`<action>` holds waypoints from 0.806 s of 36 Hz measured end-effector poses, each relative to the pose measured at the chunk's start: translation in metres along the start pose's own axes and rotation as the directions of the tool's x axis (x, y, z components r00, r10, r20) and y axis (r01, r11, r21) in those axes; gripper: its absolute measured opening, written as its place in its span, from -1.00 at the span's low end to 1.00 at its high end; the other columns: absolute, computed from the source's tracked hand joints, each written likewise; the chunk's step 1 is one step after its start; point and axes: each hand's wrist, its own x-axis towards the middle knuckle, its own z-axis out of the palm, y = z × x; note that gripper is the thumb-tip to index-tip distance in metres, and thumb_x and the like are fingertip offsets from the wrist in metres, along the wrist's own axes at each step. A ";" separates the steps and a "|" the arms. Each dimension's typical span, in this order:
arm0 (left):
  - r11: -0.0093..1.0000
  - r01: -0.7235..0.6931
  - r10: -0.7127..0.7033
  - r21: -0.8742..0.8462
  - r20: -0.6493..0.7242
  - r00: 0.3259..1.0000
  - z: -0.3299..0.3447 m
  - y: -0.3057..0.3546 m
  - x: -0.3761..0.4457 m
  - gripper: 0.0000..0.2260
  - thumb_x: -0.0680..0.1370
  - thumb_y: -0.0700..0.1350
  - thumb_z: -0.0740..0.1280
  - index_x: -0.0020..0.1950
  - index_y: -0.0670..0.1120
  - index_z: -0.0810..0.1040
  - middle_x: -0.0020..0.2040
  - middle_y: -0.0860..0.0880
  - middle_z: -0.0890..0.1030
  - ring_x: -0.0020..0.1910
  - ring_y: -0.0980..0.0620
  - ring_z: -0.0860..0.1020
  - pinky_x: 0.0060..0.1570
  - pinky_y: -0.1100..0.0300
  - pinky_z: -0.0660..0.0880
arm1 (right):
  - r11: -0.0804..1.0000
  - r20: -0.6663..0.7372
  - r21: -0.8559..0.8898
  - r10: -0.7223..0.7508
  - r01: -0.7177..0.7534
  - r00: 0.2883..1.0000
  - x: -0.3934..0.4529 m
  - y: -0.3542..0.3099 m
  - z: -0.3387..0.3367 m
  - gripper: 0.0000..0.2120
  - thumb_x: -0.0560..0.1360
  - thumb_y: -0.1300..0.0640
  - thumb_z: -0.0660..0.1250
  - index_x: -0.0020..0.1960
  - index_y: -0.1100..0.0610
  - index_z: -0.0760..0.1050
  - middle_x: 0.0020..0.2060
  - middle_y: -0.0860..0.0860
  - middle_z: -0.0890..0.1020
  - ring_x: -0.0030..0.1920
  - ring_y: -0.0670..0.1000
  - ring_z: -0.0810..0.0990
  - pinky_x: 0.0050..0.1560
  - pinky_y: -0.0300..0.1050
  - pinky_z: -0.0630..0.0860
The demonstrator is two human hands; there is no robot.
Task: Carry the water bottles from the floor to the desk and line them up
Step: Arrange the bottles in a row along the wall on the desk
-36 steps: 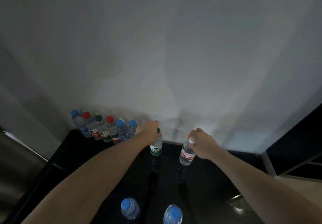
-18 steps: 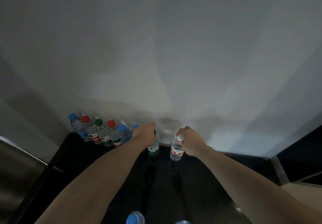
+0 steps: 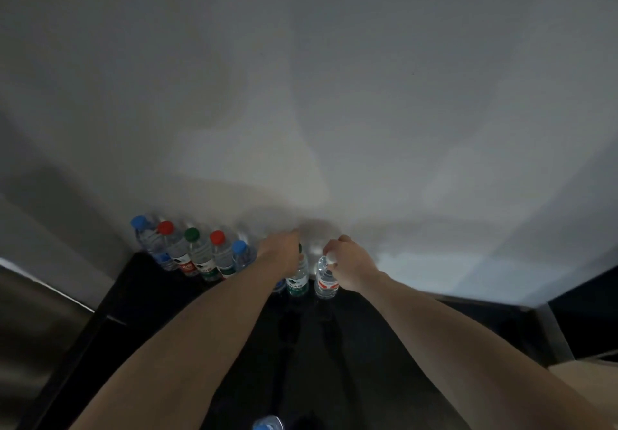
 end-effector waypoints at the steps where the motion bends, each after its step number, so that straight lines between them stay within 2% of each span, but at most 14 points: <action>1: 1.000 -0.004 0.004 -0.004 0.000 1.000 0.000 0.000 0.001 -0.78 0.59 -0.05 0.34 0.19 -0.08 0.45 0.06 -0.09 0.59 0.01 -0.09 0.57 -0.05 0.04 0.53 | 1.000 0.004 -0.009 -0.005 0.005 1.000 0.002 -0.001 0.000 -0.69 0.59 0.26 0.35 0.32 0.08 0.53 0.24 0.08 0.46 0.15 0.18 0.61 0.15 -0.04 0.55; 5: 1.000 -0.012 0.012 0.006 0.000 1.000 0.001 0.000 0.004 -0.75 0.61 -0.01 0.34 0.21 -0.09 0.46 0.09 -0.10 0.58 0.04 -0.09 0.57 -0.08 0.06 0.48 | 0.999 0.009 -0.040 -0.037 0.037 0.999 0.007 -0.004 0.002 -0.67 0.61 0.27 0.32 0.36 0.13 0.50 0.27 0.11 0.46 0.21 0.14 0.58 0.23 -0.09 0.50; 8: 1.000 -0.012 0.012 0.017 0.003 1.000 0.001 0.000 0.005 -0.73 0.60 0.00 0.36 0.22 -0.09 0.47 0.11 -0.11 0.58 0.06 -0.11 0.57 -0.08 0.07 0.48 | 0.998 0.008 -0.034 -0.048 0.048 0.999 0.009 -0.008 0.003 -0.69 0.62 0.28 0.30 0.35 0.17 0.51 0.28 0.14 0.48 0.28 0.14 0.54 0.28 -0.06 0.53; 12: 1.000 -0.017 0.017 0.008 -0.018 1.000 0.002 -0.001 0.004 -0.75 0.60 -0.03 0.36 0.22 -0.08 0.45 0.08 -0.10 0.57 0.00 -0.09 0.57 -0.15 0.09 0.43 | 0.999 -0.010 0.016 -0.029 0.029 1.000 0.011 -0.014 0.005 -0.69 0.62 0.27 0.30 0.35 0.11 0.52 0.27 0.11 0.46 0.20 0.17 0.58 0.25 -0.03 0.54; 14: 1.000 -0.016 0.016 -0.004 -0.032 0.999 0.003 -0.003 0.003 -0.75 0.60 -0.03 0.36 0.21 -0.08 0.45 0.08 -0.11 0.56 0.01 -0.11 0.57 -0.14 0.07 0.45 | 0.999 -0.028 0.036 -0.022 0.023 0.999 0.011 -0.014 0.009 -0.67 0.62 0.30 0.27 0.35 0.11 0.53 0.26 0.09 0.46 0.16 0.17 0.60 0.18 -0.03 0.54; 19: 0.999 0.004 -0.005 -0.050 -0.020 1.000 0.007 -0.007 0.004 -0.74 0.60 -0.01 0.33 0.24 -0.08 0.44 0.12 -0.13 0.56 0.06 -0.15 0.57 0.01 0.02 0.54 | 0.994 -0.071 0.110 0.017 -0.009 0.997 0.011 -0.016 0.014 -0.69 0.62 0.30 0.27 0.32 0.10 0.56 0.25 0.10 0.49 0.11 0.18 0.62 0.19 0.02 0.56; 25: 1.000 0.002 -0.002 0.010 0.009 1.000 0.001 -0.004 0.003 -0.79 0.62 -0.08 0.29 0.24 -0.06 0.47 0.09 -0.11 0.55 -0.01 -0.10 0.58 -0.08 0.04 0.57 | 0.991 -0.086 0.124 0.055 -0.044 0.995 0.015 -0.016 0.009 -0.63 0.60 0.26 0.34 0.39 0.07 0.51 0.40 0.06 0.47 0.26 0.14 0.58 0.31 -0.02 0.50; 29: 0.999 -0.001 0.000 0.038 0.024 1.000 -0.003 -0.003 0.002 -0.78 0.61 -0.11 0.30 0.25 -0.08 0.46 0.09 -0.12 0.55 0.00 -0.11 0.58 -0.04 0.01 0.59 | 0.993 -0.056 0.111 0.053 -0.046 0.997 0.016 -0.014 0.007 -0.57 0.59 0.27 0.37 0.44 0.09 0.48 0.40 0.08 0.49 0.29 0.14 0.57 0.31 -0.01 0.50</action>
